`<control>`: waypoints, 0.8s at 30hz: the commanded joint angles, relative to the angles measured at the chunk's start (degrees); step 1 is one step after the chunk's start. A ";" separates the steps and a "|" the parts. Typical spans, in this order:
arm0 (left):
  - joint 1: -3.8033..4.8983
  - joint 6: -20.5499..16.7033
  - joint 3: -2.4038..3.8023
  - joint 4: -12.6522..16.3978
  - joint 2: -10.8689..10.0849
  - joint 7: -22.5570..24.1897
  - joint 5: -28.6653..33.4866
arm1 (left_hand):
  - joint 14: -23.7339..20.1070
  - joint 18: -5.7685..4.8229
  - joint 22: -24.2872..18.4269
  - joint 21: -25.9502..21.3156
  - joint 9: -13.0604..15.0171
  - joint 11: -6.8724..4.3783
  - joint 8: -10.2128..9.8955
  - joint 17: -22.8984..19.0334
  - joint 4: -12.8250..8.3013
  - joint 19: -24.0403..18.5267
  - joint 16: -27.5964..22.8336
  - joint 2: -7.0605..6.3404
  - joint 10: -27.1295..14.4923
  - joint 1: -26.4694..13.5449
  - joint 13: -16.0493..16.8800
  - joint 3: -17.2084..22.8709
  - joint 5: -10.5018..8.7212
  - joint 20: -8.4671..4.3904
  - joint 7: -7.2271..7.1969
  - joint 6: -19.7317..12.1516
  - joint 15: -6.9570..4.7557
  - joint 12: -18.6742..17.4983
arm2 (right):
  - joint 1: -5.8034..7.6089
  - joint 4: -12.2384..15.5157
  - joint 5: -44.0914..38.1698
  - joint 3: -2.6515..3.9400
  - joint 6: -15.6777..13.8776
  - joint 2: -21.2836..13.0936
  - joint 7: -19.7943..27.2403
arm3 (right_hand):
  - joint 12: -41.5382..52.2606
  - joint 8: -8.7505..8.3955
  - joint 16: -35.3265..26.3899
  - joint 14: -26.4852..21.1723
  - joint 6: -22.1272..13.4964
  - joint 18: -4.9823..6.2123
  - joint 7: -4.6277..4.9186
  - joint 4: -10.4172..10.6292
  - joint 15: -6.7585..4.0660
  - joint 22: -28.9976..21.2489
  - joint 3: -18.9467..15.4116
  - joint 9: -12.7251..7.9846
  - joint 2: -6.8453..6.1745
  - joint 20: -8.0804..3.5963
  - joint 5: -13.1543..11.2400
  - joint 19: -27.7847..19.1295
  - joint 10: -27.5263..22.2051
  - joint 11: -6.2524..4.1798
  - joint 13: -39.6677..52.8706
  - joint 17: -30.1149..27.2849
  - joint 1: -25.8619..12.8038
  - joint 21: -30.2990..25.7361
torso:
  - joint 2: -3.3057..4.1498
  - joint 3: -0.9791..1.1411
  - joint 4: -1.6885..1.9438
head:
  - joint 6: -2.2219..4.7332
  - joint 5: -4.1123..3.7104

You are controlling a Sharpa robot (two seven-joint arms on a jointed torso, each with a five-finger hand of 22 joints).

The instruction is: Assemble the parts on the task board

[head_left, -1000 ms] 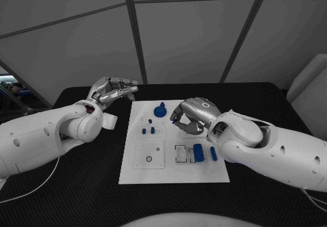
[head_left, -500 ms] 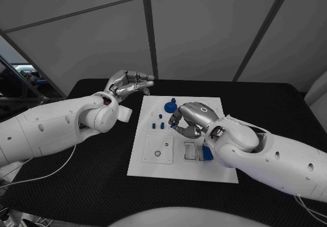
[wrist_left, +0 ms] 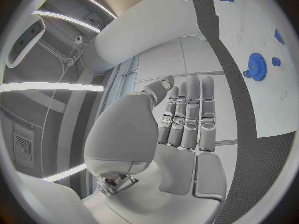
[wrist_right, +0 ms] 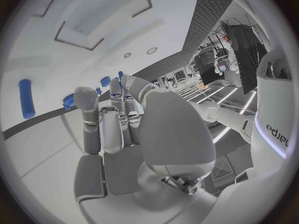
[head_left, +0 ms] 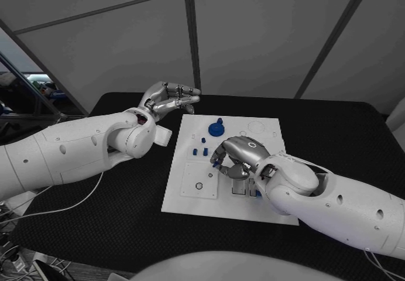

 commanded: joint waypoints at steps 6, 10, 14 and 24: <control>0.14 0.31 0.08 -0.11 0.30 0.16 0.13 | -0.21 -0.14 -0.11 -0.34 -0.06 -0.08 -0.28 -0.09 0.10 0.25 -0.39 0.65 -0.45 -0.08 -0.06 -0.39 -0.17 0.28 0.03 -0.33 0.40 0.26 | -0.40 -0.34 1.07 -0.69 1.69 0.27 1.03 | -0.40 0.12 0.13 2.85 0.38 -0.90 0.18 -0.40 -0.47 -0.07 -0.10 0.04 0.46 -0.01 0.22 0.21 0.22 0.05 0.05 -0.13 -0.11 0.14 | 0.02 0.04 0.01 | -0.47 0.50; 0.14 0.36 0.08 -0.18 0.40 0.17 0.13 | -0.21 -0.14 -0.11 -0.34 -0.06 -0.08 -0.28 -0.09 0.10 0.25 -0.39 0.65 -0.45 -0.08 -0.06 -0.39 -0.17 0.28 0.03 -0.33 0.40 0.26 | -0.64 -0.53 1.13 -0.80 1.88 0.45 1.12 | -0.45 0.09 0.18 2.86 0.36 -0.90 0.20 -0.39 -0.46 -0.11 -0.12 0.04 0.50 -0.01 0.24 0.18 0.20 0.07 0.06 -0.06 -0.17 0.12 | -0.02 0.03 0.05 | -0.65 0.61; 0.14 0.39 0.08 -0.26 0.47 0.17 0.13 | -0.21 -0.14 -0.11 -0.34 -0.06 -0.08 -0.28 -0.09 0.10 0.25 -0.39 0.65 -0.45 -0.08 -0.06 -0.39 -0.17 0.28 0.03 -0.33 0.40 0.26 | -0.85 -0.56 1.16 -0.88 2.31 0.67 1.15 | -0.45 0.09 0.18 2.86 0.36 -0.90 0.20 -0.39 -0.46 -0.11 -0.12 0.04 0.50 -0.01 0.24 0.18 0.20 0.07 0.06 -0.06 -0.17 0.12 | 0.01 -0.01 0.03 | -0.73 0.68; 0.17 0.47 0.08 -0.27 0.52 0.13 0.13 | -0.21 -0.14 -0.11 -0.34 -0.06 -0.08 -0.28 -0.09 0.10 0.25 -0.39 0.65 -0.45 -0.08 -0.06 -0.39 -0.17 0.28 0.03 -0.33 0.40 0.26 | -1.13 -0.73 1.17 -0.99 2.09 1.04 0.85 | -0.50 0.05 0.20 2.86 0.36 -0.90 0.22 -0.37 -0.44 -0.12 -0.15 0.04 0.58 0.00 0.27 0.16 0.21 0.09 0.07 -0.05 -0.23 0.12 | 0.04 0.00 0.01 | -0.88 0.75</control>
